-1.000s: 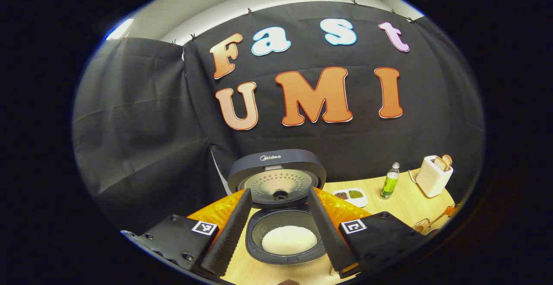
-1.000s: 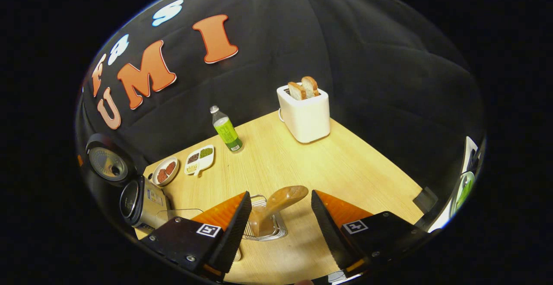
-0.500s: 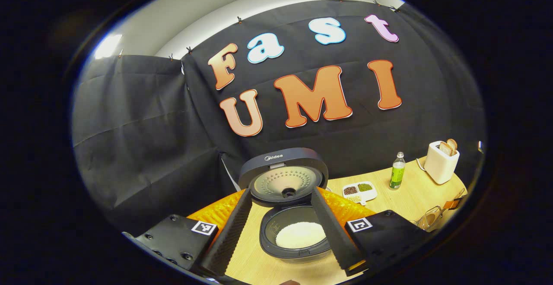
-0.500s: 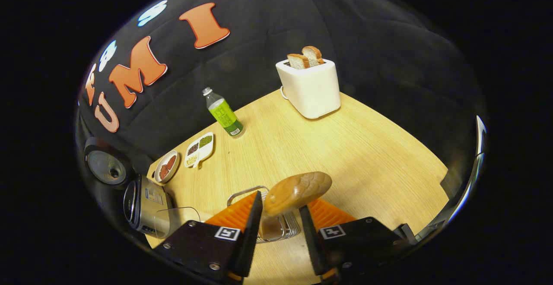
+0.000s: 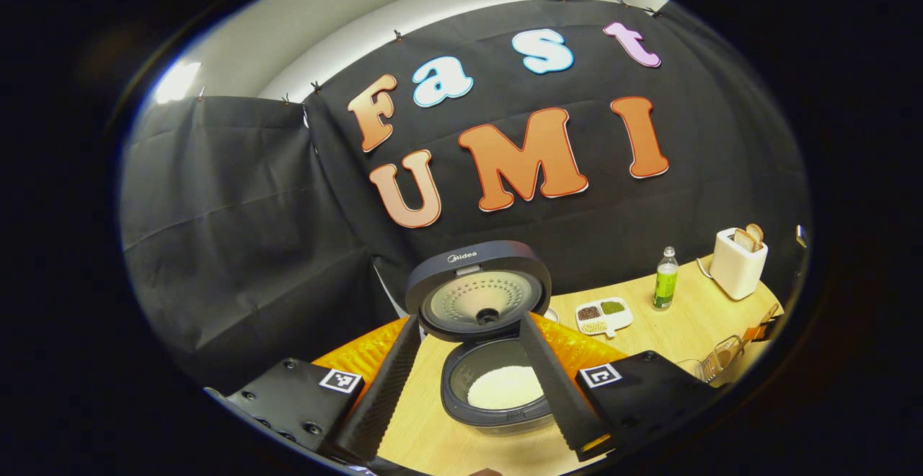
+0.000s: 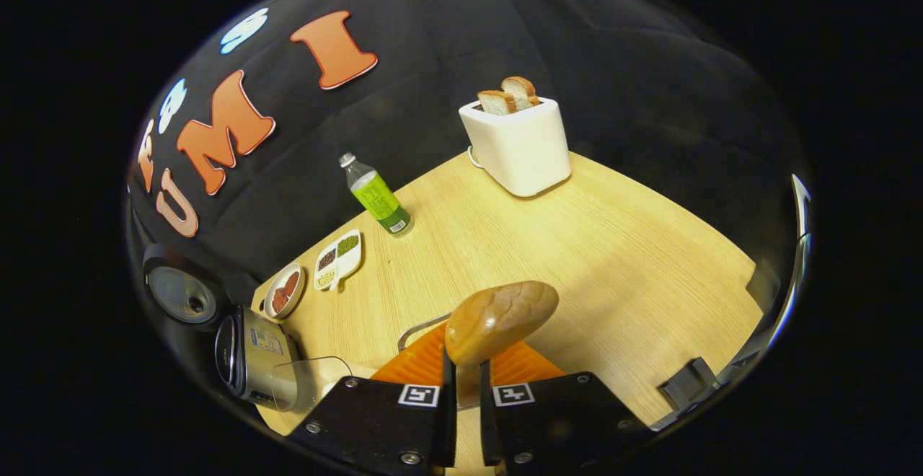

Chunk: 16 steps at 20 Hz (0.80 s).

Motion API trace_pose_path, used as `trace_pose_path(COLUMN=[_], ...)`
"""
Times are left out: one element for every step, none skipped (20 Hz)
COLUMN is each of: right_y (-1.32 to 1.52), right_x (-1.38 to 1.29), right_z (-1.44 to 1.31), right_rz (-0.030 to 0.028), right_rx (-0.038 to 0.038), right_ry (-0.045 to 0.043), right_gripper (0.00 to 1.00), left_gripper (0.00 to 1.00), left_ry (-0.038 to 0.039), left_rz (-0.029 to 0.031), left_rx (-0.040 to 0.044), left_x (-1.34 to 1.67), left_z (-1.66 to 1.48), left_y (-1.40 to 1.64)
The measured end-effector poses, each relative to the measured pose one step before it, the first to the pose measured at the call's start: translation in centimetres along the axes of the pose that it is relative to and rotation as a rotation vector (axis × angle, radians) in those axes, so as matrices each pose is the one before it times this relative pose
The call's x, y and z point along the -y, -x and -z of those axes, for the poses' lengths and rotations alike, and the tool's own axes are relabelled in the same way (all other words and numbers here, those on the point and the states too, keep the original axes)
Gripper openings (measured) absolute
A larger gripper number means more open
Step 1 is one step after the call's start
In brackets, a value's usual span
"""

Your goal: Close the left gripper, press the button to open the rice cooker; take a wooden spoon from the chopstick holder with the right hand, scoop a spoonful of rice and pour it into the rice cooker, then put the wooden spoon back into the chopstick holder.

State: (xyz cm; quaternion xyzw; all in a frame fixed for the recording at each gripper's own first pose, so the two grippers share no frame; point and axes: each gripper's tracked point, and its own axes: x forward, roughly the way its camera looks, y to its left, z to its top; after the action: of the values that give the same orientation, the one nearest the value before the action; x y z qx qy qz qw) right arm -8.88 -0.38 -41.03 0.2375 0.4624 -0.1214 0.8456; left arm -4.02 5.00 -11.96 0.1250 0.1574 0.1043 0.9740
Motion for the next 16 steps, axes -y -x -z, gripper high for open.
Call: trace_pose_path(right_y=[0.320,0.514,0.612,0.793,0.720,0.610,0.698,0.661,0.556,0.597,0.502,0.537,0.372,0.335,0.241,0.337], right_x=[0.051,-0.225,-0.425,-0.374,-0.391,-0.305,-0.222,-0.225,-0.388,-0.578,-0.773,-0.703,-0.867,-0.745,-0.862,-0.932], right_z=[-0.273,-0.644,-0.583,-0.627,-0.724,-0.579,-0.783,-0.661,-0.509,-0.355,-0.313,0.018,-0.062,0.231,0.271,0.542], right_rz=[0.01983,0.00513,-0.00400,-0.00682,-0.00430,-0.00312,0.00366,0.00388,-0.00226,-0.00791,-0.01486,-0.01454,-0.01484,-0.01328,-0.01063,-0.01607], right_rx=[0.00545,0.01711,0.01138,0.01351,0.01588,0.01539,0.02136,0.01879,0.01286,0.00881,0.00476,-0.00130,0.00105,-0.00330,-0.00438,-0.00902], right_ry=[0.00099,-0.00074,-0.00144,-0.00354,-0.00343,0.00222,0.00181,0.00400,0.00547,0.00313,0.00496,0.00601,0.00501,0.00896,0.00616,0.01248], right_gripper=[0.12,0.12,0.12,0.12,0.12,0.12,0.12,0.12,0.11,0.12,0.11,0.11,0.11,0.11,0.11,0.11], left_gripper=[1.00,0.86,1.00,1.00,1.00,0.87,0.91,0.96,1.00,0.93,0.93,1.00,1.00,0.93,1.00,1.00], left_ry=[-0.00206,-0.00068,0.00187,0.00466,0.00431,0.00176,-0.00086,0.00167,0.00480,0.00992,0.01372,0.01094,0.00713,0.00208,-0.00027,0.00135], left_rz=[-0.00287,-0.00439,-0.00036,0.00058,-0.00007,0.00064,-0.00114,-0.00441,0.00138,-0.00155,0.00286,0.00304,0.00038,0.00019,-0.00320,0.00173], left_rx=[0.01088,0.01040,0.00664,0.00767,0.00863,0.00477,0.00062,0.00134,-0.00269,-0.00747,-0.00755,-0.00801,0.00018,0.00111,0.00240,0.00083], left_x=[-0.218,-0.227,-0.194,-0.051,-0.179,-0.153,-0.249,-0.357,-0.222,-0.234,-0.190,-0.138,-0.309,-0.365,-0.407,-0.218], left_z=[0.026,-0.166,0.154,0.054,0.083,0.095,0.279,0.228,0.468,0.443,0.463,0.452,0.135,0.203,0.176,0.157], left_y=[0.040,-0.103,0.037,-0.111,-0.066,-0.160,-0.092,-0.158,-0.139,-0.215,-0.170,-0.131,-0.101,-0.213,-0.154,-0.141])
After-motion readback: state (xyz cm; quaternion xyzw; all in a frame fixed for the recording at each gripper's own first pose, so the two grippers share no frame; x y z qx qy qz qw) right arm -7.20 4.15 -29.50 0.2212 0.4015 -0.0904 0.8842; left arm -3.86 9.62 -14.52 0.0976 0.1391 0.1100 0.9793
